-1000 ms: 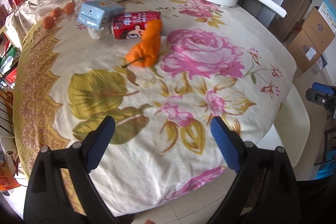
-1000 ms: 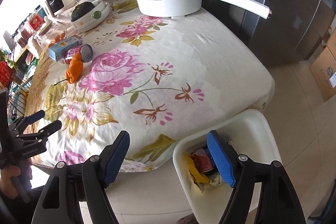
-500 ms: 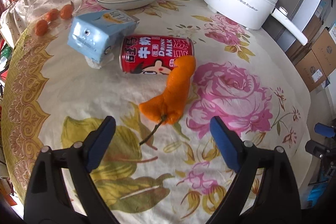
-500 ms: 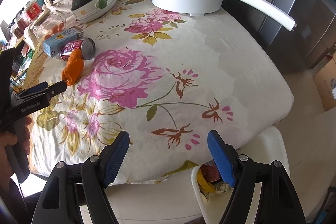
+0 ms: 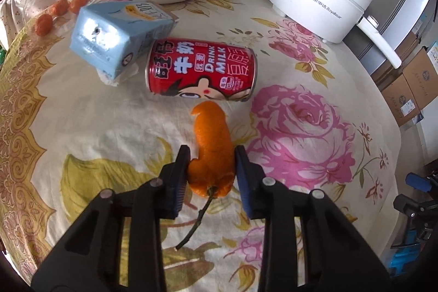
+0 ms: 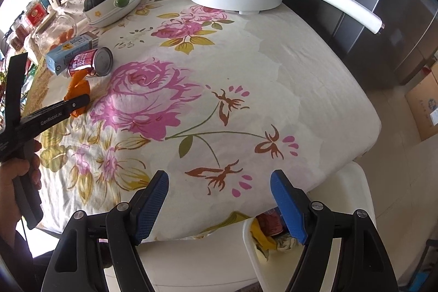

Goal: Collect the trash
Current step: 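Grasp the orange toy with the left tool while the right tool grasps the red Drink Milk can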

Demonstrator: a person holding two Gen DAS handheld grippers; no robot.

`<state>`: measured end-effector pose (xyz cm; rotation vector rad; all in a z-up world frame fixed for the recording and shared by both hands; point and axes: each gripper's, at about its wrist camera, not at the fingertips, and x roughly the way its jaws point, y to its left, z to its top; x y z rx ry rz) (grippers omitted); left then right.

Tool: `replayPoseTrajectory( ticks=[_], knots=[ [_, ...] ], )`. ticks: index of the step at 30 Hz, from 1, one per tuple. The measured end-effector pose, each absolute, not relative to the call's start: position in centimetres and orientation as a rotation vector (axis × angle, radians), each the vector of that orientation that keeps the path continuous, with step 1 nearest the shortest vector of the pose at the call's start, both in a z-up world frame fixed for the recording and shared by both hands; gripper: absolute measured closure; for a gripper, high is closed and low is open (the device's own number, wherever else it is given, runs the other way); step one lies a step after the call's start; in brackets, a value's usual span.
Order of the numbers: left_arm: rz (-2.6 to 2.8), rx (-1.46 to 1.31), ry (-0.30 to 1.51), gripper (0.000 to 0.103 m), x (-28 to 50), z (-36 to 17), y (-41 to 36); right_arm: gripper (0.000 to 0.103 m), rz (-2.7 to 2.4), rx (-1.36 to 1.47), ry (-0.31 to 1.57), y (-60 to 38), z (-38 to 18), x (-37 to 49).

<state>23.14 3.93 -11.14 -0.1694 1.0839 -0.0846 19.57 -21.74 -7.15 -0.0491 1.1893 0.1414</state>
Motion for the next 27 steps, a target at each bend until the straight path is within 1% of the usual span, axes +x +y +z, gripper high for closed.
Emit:
replayPoseTrajectory(
  ticks=[5, 10, 16, 21, 27],
  knots=[
    [-0.097, -0.263, 1.081, 0.070, 20.5, -8.2, 6.3, 0.025, 0.193, -0.061, 1.210, -20.1, -6.8, 19.4],
    [-0.069, -0.311, 1.039, 0.070, 17.8, -5.3, 9.6, 0.025, 0.294, -0.076, 1.237, -15.6, -6.1, 21.3],
    [-0.025, -0.390, 1.007, 0.070, 15.7, -4.0, 13.5, 0.023, 0.377, -0.222, 1.203, -9.0, -5.8, 25.4],
    [-0.019, -0.417, 0.984, 0.070, 15.0, -3.4, 15.1, 0.022, 0.420, -0.324, 1.201, -3.7, -6.7, 29.0],
    [-0.027, -0.450, 0.973, 0.070, 14.5, -3.1, 16.5, 0.021, 0.473, -0.498, 1.129, 1.9, -7.2, 31.7]
  ],
)
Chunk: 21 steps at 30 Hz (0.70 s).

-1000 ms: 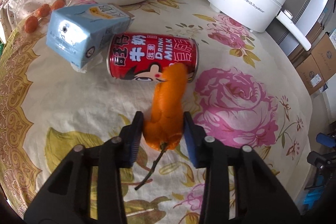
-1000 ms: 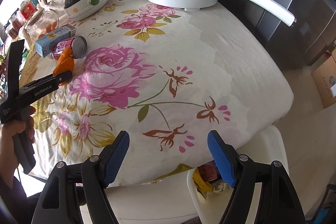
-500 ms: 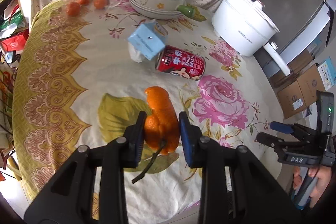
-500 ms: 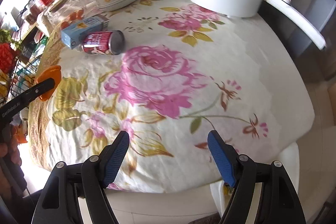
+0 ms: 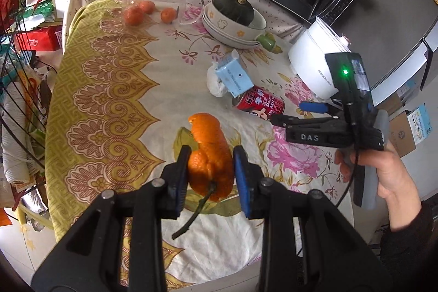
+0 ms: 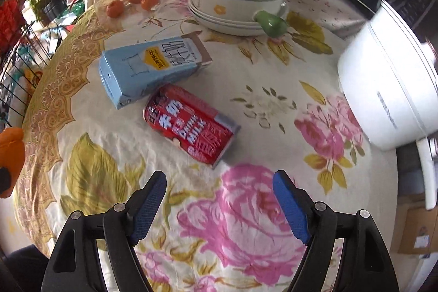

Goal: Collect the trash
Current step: 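Grasp the orange toy with the left tool while the right tool grasps the red Drink Milk can, then carry the orange toy and red can over the white bin and open both tools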

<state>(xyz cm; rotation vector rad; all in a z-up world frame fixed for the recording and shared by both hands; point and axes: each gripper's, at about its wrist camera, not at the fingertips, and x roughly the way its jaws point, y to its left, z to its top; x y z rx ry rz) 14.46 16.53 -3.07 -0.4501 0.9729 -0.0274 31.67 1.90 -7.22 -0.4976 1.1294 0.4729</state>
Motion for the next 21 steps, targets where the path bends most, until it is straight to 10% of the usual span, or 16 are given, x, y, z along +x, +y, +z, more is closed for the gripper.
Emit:
replayPoseTrajectory(
  ticks=[21],
  knots=[
    [-0.026, -0.525, 0.977, 0.070, 13.5, -3.1, 18.2, 0.039, 0.550, -0.648, 1.114, 3.5, -10.2, 29.6]
  ],
)
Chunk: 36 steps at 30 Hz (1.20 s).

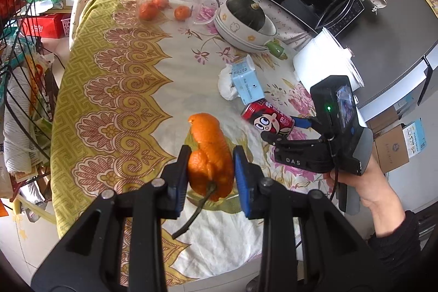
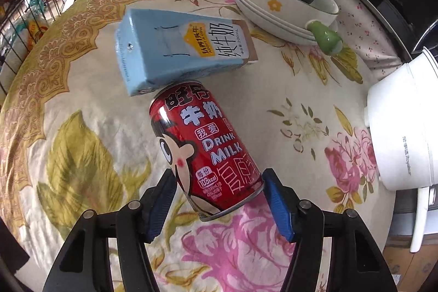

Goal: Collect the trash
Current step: 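Carry the orange toy and red can over the white bin and open both tools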

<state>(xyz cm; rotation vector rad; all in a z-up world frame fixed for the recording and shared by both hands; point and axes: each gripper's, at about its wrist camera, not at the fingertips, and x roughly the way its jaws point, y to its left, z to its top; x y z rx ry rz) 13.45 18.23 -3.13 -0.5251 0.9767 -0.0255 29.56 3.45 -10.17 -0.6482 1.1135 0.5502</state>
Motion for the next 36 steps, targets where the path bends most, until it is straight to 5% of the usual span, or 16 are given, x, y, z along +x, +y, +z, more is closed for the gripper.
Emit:
replayPoseTrajectory(
  ticks=[36],
  knots=[
    [-0.352, -0.264, 1.071, 0.070, 13.1, -5.5, -0.2, 0.044, 0.274, -0.105, 1.136, -22.5, -5.7, 15.8]
  ],
)
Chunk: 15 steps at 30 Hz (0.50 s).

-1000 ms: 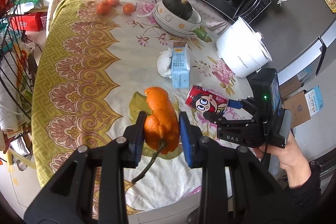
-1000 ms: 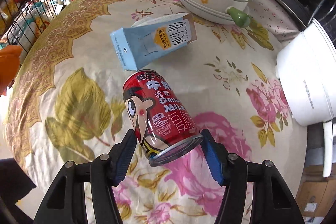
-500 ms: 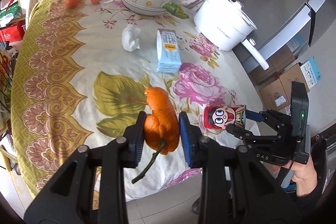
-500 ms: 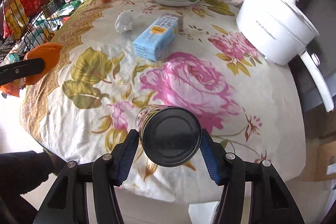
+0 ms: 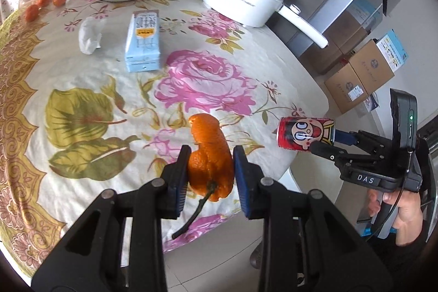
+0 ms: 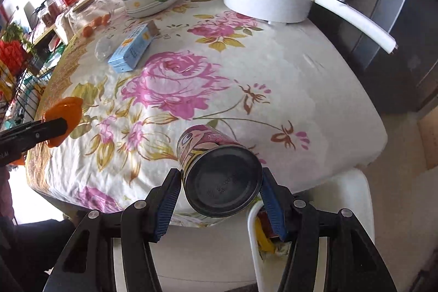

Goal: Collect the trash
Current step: 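Carry the orange toy and red can over the white bin and open both tools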

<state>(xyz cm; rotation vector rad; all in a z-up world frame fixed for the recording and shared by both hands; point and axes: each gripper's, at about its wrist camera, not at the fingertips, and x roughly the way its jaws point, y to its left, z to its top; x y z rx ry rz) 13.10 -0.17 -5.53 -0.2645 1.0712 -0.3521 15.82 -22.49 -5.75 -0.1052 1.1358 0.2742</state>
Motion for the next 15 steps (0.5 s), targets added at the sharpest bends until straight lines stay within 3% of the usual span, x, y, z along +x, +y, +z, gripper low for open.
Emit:
replayPoseTrajectory(
  ticks=[15],
  knots=[
    [-0.515, -0.131, 1.094, 0.070, 13.2, -7.1, -11.4, 0.045, 0.129, -0.049, 1.188, -34.1, -7.1, 11.6]
  ],
)
